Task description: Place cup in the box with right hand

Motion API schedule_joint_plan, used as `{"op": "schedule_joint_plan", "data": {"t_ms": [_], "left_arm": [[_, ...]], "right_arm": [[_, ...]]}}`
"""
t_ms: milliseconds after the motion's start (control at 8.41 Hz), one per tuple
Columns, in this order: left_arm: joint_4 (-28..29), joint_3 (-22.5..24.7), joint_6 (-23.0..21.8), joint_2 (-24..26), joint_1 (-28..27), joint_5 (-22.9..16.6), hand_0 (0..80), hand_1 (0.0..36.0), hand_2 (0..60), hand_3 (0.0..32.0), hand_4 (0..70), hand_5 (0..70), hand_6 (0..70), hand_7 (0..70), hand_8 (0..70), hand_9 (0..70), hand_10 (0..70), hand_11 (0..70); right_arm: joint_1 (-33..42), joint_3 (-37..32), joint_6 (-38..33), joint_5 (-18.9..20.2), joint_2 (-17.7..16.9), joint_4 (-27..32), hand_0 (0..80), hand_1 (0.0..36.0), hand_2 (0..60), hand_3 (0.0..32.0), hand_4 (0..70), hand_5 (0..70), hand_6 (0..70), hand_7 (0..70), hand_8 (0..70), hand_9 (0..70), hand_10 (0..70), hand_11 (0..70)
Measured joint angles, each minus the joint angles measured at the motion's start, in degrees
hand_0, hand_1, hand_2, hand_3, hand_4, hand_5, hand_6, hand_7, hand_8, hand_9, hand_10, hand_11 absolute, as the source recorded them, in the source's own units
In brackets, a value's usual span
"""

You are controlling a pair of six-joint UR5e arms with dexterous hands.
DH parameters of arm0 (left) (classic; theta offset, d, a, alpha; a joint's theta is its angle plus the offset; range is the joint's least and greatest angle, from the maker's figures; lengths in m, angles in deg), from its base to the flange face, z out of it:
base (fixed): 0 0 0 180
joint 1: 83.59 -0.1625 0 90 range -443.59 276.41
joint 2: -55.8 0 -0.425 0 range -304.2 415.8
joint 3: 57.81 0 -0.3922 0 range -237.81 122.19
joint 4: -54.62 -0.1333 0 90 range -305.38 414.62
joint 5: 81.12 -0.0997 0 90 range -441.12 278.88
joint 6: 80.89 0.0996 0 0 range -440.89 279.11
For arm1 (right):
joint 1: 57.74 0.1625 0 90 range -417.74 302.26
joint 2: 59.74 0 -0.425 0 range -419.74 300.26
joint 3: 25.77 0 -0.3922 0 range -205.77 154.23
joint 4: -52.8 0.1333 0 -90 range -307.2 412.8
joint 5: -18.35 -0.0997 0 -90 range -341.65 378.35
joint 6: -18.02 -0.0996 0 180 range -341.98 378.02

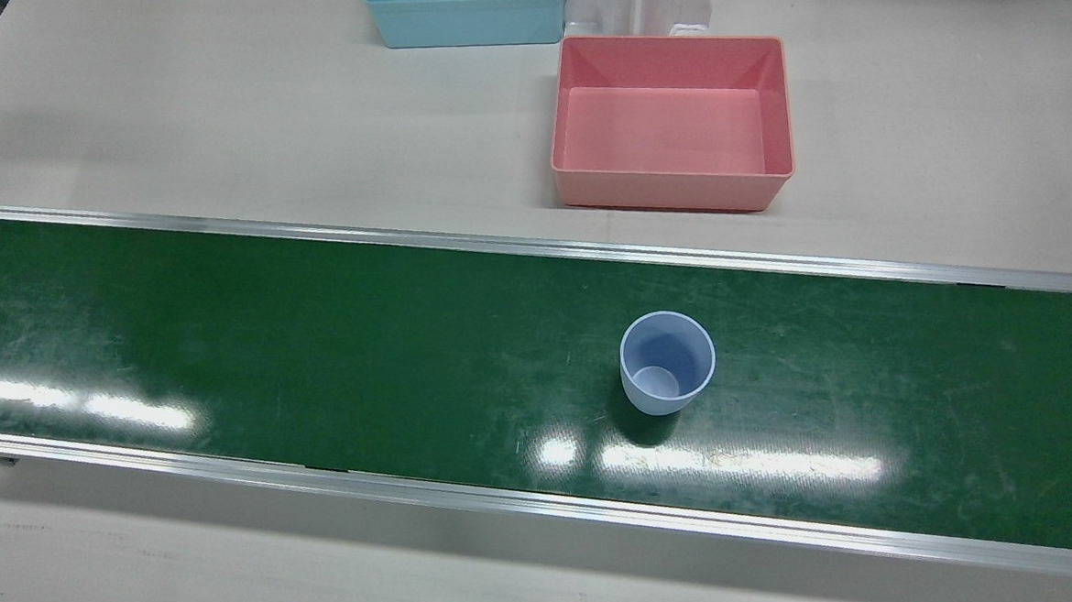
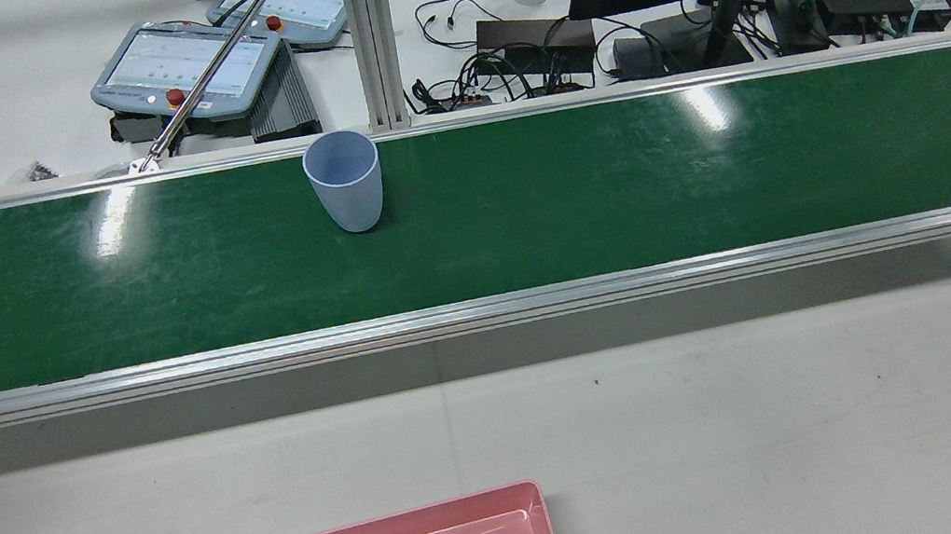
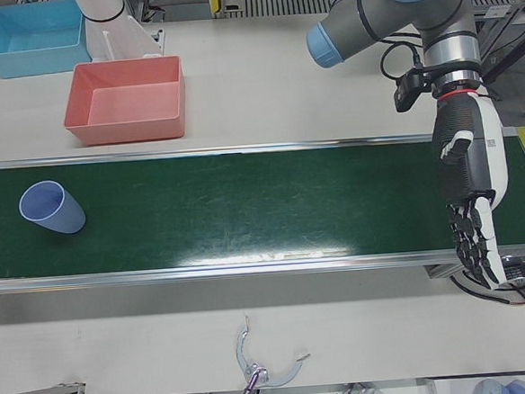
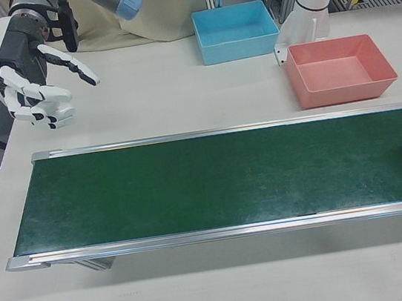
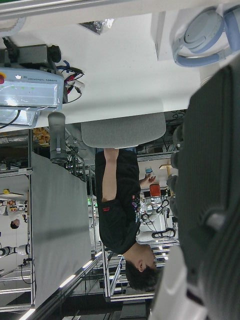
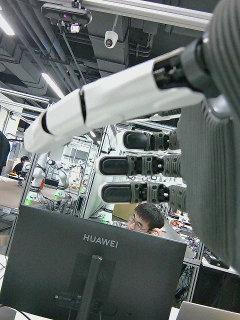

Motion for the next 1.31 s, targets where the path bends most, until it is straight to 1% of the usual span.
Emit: {"op": "schedule_joint_plan", "data": {"t_ms": [238, 1308], "left_arm": [[0.0, 0.0, 0.0, 0.0, 0.0, 0.0, 0.0, 0.0, 0.0, 0.0, 0.0, 0.0, 0.0, 0.0, 0.0, 0.0, 0.0, 0.0], [0.0, 0.0, 0.0, 0.0, 0.0, 0.0, 0.0, 0.0, 0.0, 0.0, 0.0, 0.0, 0.0, 0.0, 0.0, 0.0, 0.0, 0.0]], "right_arm": [[0.0, 0.0, 0.0, 0.0, 0.0, 0.0, 80.0, 36.0, 16.9, 0.0, 17.1, 20.1, 18.7, 65.8, 37.4, 46.7, 28.7, 44.8], [0.0, 0.0, 0.0, 0.0, 0.0, 0.0, 80.0, 36.0, 16.0, 0.0, 17.5, 20.1, 18.8, 66.1, 37.5, 46.8, 28.9, 45.1]]}}
